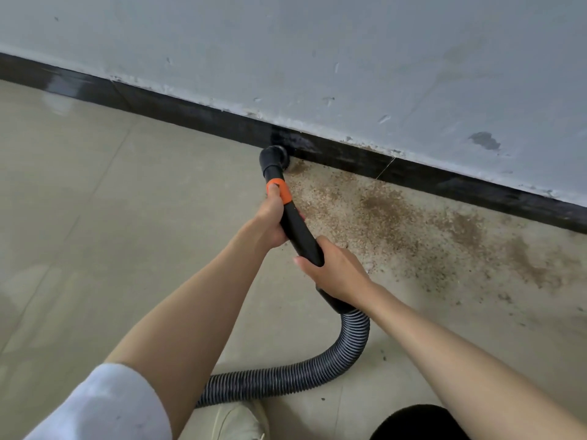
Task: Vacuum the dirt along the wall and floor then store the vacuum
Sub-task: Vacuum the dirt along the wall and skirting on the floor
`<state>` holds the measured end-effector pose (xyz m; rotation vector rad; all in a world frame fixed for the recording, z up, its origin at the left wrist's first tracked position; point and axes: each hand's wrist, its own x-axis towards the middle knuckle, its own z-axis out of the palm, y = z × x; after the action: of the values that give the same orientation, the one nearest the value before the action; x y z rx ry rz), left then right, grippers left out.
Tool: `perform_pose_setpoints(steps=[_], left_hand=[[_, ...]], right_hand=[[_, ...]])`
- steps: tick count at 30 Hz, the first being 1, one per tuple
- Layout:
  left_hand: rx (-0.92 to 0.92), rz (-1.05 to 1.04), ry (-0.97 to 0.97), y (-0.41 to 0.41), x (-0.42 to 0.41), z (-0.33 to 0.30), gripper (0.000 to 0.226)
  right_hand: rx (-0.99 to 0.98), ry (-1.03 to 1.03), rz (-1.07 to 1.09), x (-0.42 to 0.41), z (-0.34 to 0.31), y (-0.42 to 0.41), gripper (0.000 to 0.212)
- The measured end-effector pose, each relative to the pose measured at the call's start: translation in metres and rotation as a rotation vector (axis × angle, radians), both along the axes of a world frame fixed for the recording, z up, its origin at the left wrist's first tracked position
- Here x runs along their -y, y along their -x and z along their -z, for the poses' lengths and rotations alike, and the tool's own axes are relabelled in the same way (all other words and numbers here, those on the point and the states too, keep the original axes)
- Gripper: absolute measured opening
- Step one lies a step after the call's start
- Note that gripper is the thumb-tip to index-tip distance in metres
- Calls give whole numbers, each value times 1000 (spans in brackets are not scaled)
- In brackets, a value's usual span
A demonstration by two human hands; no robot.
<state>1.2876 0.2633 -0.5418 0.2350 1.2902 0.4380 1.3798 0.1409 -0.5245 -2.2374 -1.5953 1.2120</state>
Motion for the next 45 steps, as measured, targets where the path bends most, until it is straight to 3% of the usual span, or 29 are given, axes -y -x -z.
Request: perform_pose_setpoints(steps=[7,23,28,35,41,45], left_hand=[[25,37,3,-4,8,6,47],[-4,101,24,-26,25,-8,46],[-80,-5,-73,-3,15,-6,49],[-91,-109,-17,45,20,-4,48],[-110,108,-83,15,34,-9,42],[-95,176,-104,6,49,9,44]], right_hand=[[50,-13,65,16,0,4,32],[-34,30,100,34,-8,-19,32],[-55,-24,-27,16,-9,-8,29],[-12,4,-188,5,-3,24,38],[-244,-19,54,40,3,22,34],[-184,-61,91,61,22,22,32]])
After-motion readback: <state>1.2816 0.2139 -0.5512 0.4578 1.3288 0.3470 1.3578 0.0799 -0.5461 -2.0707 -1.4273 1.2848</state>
